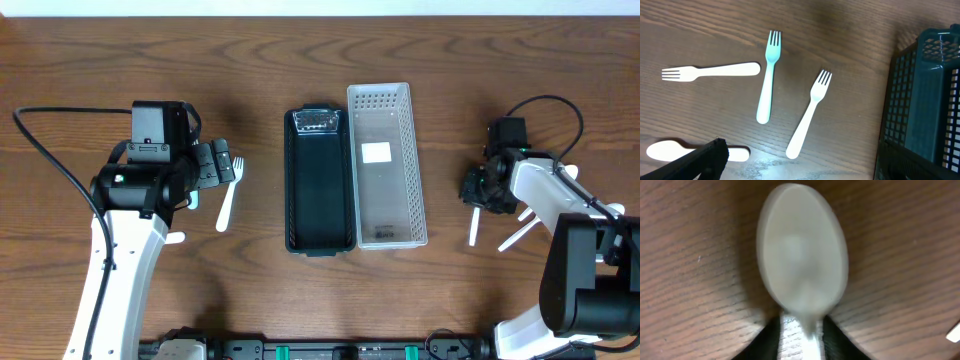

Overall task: Pack container
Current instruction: 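Carry the spoon left and lower it into the white basket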

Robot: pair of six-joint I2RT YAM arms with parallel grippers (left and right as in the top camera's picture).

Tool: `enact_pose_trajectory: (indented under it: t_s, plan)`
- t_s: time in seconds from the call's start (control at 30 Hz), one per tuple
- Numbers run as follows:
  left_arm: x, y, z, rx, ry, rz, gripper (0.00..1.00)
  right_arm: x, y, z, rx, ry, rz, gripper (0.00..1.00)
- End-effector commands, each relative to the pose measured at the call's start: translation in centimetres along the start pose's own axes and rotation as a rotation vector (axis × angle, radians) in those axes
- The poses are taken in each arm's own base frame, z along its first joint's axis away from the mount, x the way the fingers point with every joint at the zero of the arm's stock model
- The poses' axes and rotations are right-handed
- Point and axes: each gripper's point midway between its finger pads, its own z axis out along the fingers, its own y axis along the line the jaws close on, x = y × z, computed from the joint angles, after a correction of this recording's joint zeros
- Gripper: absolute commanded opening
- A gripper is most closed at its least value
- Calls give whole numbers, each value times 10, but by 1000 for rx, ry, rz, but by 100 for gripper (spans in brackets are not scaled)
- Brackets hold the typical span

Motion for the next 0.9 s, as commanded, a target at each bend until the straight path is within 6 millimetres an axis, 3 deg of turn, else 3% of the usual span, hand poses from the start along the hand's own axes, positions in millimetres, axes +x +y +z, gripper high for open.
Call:
enact_pose_trajectory:
  t_s: [0.0,0.1,0.2,0.3,0.4,0.53,0.67,0.77,0.87]
  plan:
    - [-6,0,-4,0,-15,-6,98,22,-11,16,39,72,7,14]
    - [-6,0,-4,0,-16,-6,98,20,-11,16,35,62,7,1]
    - [-6,0,-4,0,-16,-6,98,12,-8,13,28,41,8,1]
    - [-6,0,-4,0,-16,-6,98,-5,-1,-6,15,16,2,1]
    - [-6,0,-4,0,-16,-6,98,-32,15,-45,-15,-47,-38,1]
    - [-6,0,-4,0,-16,-6,98,-65,61,-118,-125,-191,-115,1]
    - [-6,0,-4,0,-16,-6,98,-69,116,-181,-249,-305,-215,1]
    - [-6,0,-4,0,-16,-7,98,-54,149,-196,-296,-315,-262,1]
    - [-6,0,-4,0,-15,-7,98,-33,172,-189,-309,-277,-300,1]
